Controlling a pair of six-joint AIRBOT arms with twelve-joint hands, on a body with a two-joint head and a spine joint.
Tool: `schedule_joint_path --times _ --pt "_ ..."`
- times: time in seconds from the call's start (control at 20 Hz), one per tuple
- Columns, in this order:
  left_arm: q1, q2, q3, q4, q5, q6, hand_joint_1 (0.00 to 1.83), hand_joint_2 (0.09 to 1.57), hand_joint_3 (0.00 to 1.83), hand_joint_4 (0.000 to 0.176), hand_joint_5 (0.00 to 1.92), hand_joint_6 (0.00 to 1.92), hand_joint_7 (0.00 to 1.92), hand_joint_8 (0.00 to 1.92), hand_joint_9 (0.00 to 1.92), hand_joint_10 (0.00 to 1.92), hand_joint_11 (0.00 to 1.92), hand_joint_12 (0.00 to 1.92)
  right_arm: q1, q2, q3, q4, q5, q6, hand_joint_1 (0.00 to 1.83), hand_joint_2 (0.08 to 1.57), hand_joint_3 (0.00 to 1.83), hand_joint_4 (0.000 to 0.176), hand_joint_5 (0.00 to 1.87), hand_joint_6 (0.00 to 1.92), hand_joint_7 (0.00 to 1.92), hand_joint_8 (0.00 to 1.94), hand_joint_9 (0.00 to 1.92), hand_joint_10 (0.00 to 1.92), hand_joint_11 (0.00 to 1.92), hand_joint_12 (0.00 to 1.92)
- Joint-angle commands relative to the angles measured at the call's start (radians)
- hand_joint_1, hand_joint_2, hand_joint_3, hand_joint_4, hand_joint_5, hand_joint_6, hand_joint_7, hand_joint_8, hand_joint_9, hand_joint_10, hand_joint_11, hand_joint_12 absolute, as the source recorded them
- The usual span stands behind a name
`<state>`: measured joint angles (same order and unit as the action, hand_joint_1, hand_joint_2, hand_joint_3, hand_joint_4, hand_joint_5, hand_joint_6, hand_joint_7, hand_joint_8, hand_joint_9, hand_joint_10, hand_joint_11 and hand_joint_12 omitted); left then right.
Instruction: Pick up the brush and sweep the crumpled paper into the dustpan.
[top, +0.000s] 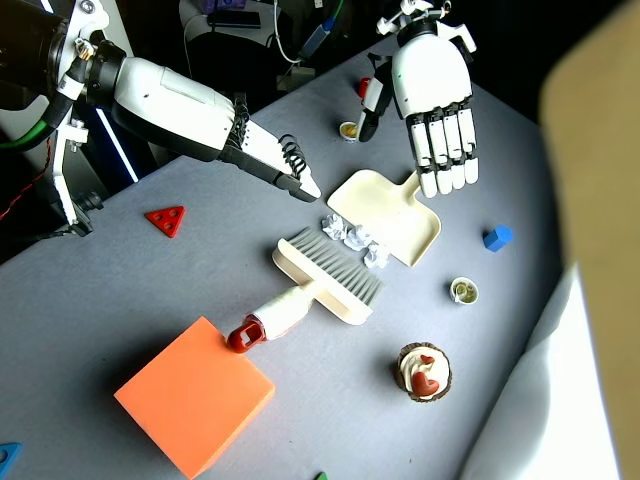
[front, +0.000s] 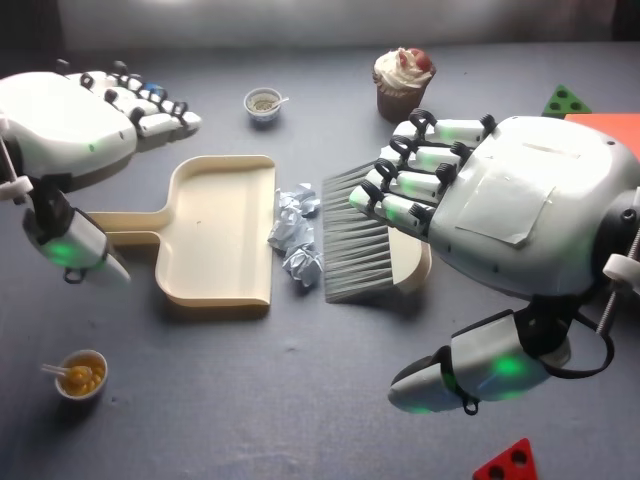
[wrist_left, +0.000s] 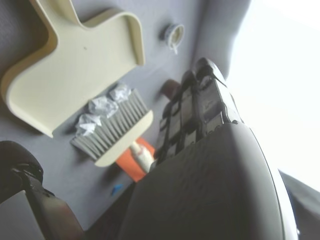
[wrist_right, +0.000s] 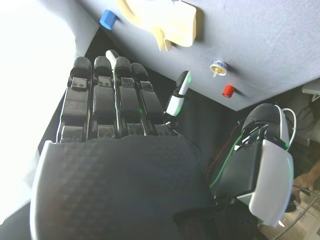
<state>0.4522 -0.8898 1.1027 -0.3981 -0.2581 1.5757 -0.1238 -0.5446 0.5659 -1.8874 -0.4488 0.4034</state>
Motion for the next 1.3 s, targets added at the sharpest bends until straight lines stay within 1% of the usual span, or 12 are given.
schedule_joint_path --times 0.0,0.05,0.2,0.25,0.3,0.4,0.6,0.65,0.75,0.8,0.85,1.25 --pt "0.001 -0.004 0.006 -0.015 -0.115 0.027 0.88 0.83 0.01 0.000 0.14 0.01 0.13 0.00 0.14 0.00 0.07 0.09 0.016 0.009 -0.002 -0.052 -0.037 -0.001 0.00 0.81 0.00 0.000 0.11 0.00 0.12 0.00 0.11 0.00 0.07 0.03" --pt "0.018 -0.009 0.012 -0.030 -0.128 0.037 0.88 0.84 0.00 0.025 0.22 0.01 0.18 0.01 0.17 0.00 0.09 0.10 0.016 0.009 -0.002 -0.055 -0.037 -0.001 0.00 0.81 0.00 0.000 0.10 0.00 0.12 0.00 0.10 0.00 0.06 0.02" --pt "0.060 -0.032 0.021 -0.126 -0.188 0.096 0.83 0.93 0.01 0.076 0.44 0.01 0.30 0.00 0.23 0.00 0.13 0.12 0.016 0.009 -0.002 -0.057 -0.037 0.000 0.00 0.81 0.00 0.000 0.10 0.00 0.13 0.00 0.12 0.01 0.09 0.03" --pt "0.072 -0.041 0.025 -0.145 -0.205 0.107 0.83 0.93 0.01 0.076 0.44 0.01 0.30 0.00 0.23 0.00 0.13 0.12 0.016 0.009 -0.001 -0.057 -0.037 0.000 0.00 0.81 0.00 0.000 0.10 0.00 0.13 0.00 0.12 0.01 0.09 0.03" --pt "0.086 -0.051 0.032 -0.154 -0.217 0.107 0.82 0.94 0.00 0.095 0.50 0.02 0.32 0.00 0.24 0.00 0.14 0.12 0.016 0.009 -0.001 -0.057 -0.037 0.000 0.00 0.82 0.00 0.000 0.10 0.00 0.12 0.00 0.12 0.01 0.10 0.03" --pt "0.099 -0.069 0.047 -0.164 -0.230 0.107 0.79 0.96 0.01 0.110 0.53 0.02 0.31 0.00 0.22 0.00 0.11 0.11 0.016 0.009 -0.001 -0.058 -0.036 0.000 0.00 0.82 0.00 0.000 0.10 0.00 0.11 0.00 0.11 0.00 0.10 0.03" --pt "0.106 -0.090 0.073 -0.169 -0.238 0.107 0.80 0.95 0.00 0.111 0.56 0.02 0.32 0.00 0.22 0.00 0.10 0.11 0.016 0.009 -0.001 -0.060 -0.036 0.000 0.00 0.81 0.00 0.000 0.12 0.01 0.13 0.01 0.14 0.01 0.14 0.04" --pt "0.106 -0.096 0.084 -0.167 -0.240 0.108 0.79 0.95 0.00 0.116 0.55 0.02 0.32 0.00 0.22 0.00 0.10 0.11 0.016 0.009 -0.001 -0.061 -0.037 0.000 0.00 0.82 0.00 0.000 0.12 0.01 0.14 0.01 0.14 0.01 0.14 0.04" --pt "0.102 -0.108 0.112 -0.166 -0.240 0.108 0.78 0.95 0.00 0.113 0.54 0.01 0.32 0.00 0.22 0.00 0.10 0.11 0.016 0.009 -0.002 -0.067 -0.037 0.000 0.00 0.82 0.00 0.000 0.13 0.01 0.14 0.01 0.14 0.01 0.14 0.04" --pt "0.101 -0.113 0.123 -0.167 -0.242 0.108 0.79 0.94 0.00 0.109 0.54 0.01 0.32 0.00 0.22 0.00 0.09 0.11 0.016 0.009 -0.003 -0.069 -0.037 0.000 0.00 0.82 0.00 0.000 0.06 0.00 0.09 0.00 0.09 0.00 0.09 0.02" --pt "0.101 -0.119 0.135 -0.168 -0.245 0.108 0.79 0.94 0.00 0.113 0.55 0.01 0.32 0.00 0.22 0.00 0.10 0.11 0.016 0.009 -0.003 -0.069 -0.037 0.000 0.00 0.82 0.00 0.000 0.06 0.00 0.09 0.01 0.09 0.00 0.09 0.02" --pt "0.118 -0.169 0.213 -0.178 -0.246 0.108 0.78 0.95 0.00 0.106 0.54 0.00 0.29 0.00 0.20 0.00 0.09 0.11 0.016 0.010 -0.004 -0.069 -0.041 0.000 0.00 0.83 0.00 0.000 0.09 0.01 0.11 0.01 0.11 0.01 0.10 0.02"
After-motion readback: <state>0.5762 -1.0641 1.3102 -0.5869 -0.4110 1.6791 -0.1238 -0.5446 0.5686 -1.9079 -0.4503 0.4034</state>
